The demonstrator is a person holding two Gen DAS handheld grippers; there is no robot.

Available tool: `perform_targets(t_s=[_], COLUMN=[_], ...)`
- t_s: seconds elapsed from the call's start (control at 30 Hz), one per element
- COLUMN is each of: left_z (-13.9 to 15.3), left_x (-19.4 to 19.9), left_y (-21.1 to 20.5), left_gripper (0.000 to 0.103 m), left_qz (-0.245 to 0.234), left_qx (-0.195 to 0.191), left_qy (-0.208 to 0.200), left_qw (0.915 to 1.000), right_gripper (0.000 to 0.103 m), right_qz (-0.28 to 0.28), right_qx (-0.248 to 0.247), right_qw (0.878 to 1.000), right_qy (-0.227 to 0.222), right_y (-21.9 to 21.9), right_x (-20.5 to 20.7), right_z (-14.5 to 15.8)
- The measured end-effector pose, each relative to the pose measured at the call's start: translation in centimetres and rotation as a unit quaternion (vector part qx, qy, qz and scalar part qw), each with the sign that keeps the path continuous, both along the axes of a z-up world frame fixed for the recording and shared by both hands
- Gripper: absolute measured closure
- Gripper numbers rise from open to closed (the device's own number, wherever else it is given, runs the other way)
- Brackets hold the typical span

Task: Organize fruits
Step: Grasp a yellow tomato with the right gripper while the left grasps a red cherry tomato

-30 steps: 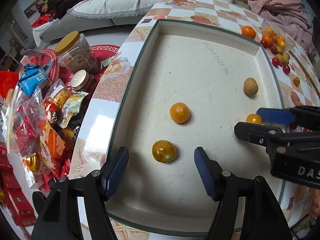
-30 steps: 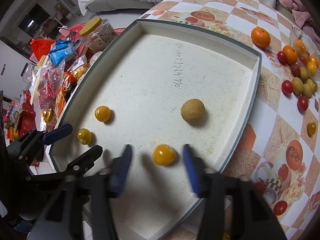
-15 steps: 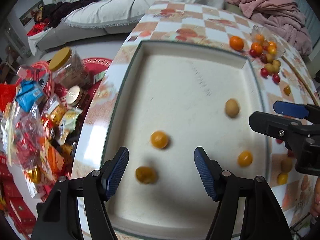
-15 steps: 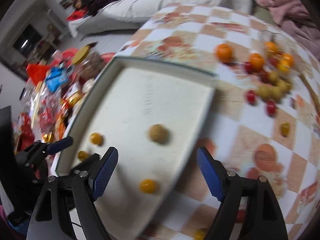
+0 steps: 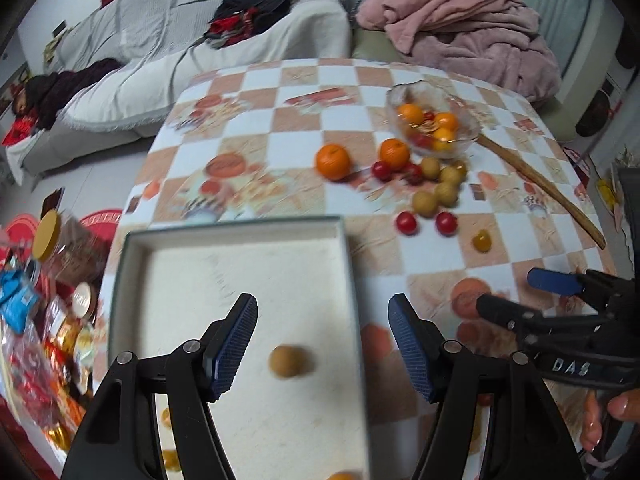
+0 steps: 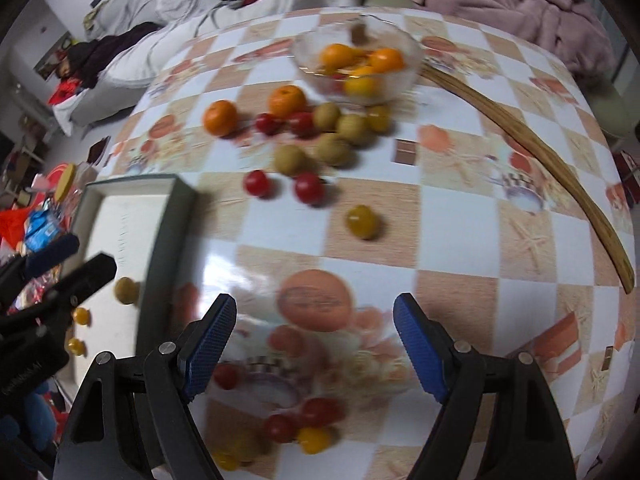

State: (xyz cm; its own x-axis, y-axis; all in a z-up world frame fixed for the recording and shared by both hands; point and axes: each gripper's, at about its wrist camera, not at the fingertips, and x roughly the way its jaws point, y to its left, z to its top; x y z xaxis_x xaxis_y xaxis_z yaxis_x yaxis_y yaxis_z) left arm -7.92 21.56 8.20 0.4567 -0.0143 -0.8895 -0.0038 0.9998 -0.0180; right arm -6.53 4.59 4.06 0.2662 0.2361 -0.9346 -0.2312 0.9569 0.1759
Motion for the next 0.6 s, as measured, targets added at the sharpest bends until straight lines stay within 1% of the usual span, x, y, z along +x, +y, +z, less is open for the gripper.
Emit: perform_targets(t_s=[0.23,0.4,0.6], left_z=[-0.8,-2.4,-4.3], left_x=[3.8,6.1,7.8], left_y=[-3.7,-5.0,-5.7], left_gripper=[0.034,0.034,0.034], left_qz=[-0.034,-0.04,-0.041], left_qx=[0.007,0.009,0.012], left_qy=[0.001,0.017,0.033], left_qw=[0.9994,0.999,0.9985], right_gripper=[0.019,0.019,0.019], right_qz=[-0.013,-0.005,0.01], right_qx=[0.001,-0.003,0.001], right_qw=[1.0,1.0,1.0], right_qy=[0.008,0.01,0.008], right_y=[-2.1,-2.8,-2.9], right_x=[1.1,1.7,2.4], right_z=[-1.0,-1.6,-2.1])
